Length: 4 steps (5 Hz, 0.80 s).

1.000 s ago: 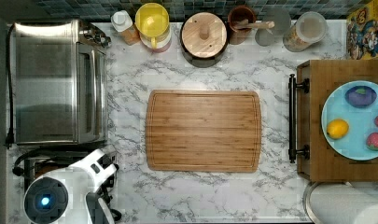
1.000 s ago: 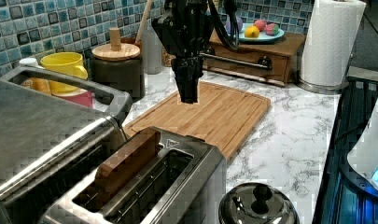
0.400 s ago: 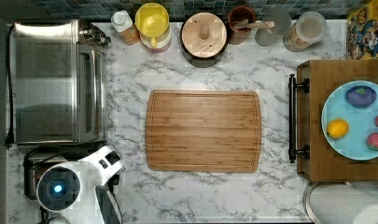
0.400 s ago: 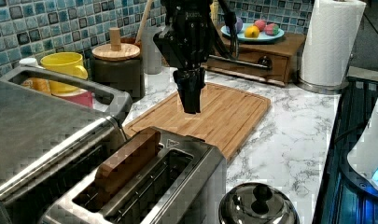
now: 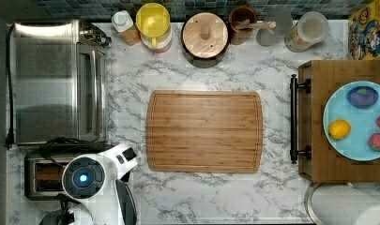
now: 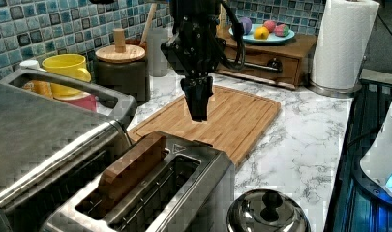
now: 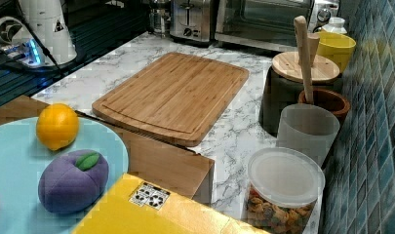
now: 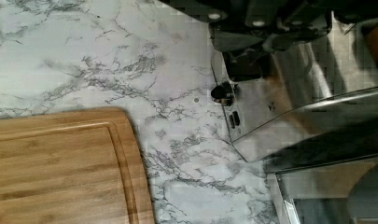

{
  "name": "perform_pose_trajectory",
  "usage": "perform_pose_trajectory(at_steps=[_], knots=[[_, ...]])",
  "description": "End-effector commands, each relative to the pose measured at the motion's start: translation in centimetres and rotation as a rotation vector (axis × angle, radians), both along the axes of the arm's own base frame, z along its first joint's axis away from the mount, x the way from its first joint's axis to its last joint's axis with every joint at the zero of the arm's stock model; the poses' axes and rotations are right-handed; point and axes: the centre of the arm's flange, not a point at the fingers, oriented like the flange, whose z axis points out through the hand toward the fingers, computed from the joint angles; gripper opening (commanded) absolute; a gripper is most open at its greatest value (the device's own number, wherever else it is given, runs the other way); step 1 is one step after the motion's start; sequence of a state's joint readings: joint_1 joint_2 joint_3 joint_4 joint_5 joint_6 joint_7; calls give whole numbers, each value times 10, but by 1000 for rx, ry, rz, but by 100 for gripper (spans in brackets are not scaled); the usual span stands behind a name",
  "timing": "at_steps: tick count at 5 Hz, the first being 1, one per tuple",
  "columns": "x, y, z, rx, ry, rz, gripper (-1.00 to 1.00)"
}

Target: Turn on the toaster.

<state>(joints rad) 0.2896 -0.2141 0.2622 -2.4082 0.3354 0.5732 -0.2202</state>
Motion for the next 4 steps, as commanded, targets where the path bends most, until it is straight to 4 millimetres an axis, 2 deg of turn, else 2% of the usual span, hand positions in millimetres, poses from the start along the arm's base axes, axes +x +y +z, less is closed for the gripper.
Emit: perform_pose_trajectory(at_steps=[1, 2, 4], knots=[[-15, 18, -23, 40, 16, 91, -100], [-12, 14, -26, 30, 0, 60, -100], [0, 13, -51, -25, 65, 64, -100]])
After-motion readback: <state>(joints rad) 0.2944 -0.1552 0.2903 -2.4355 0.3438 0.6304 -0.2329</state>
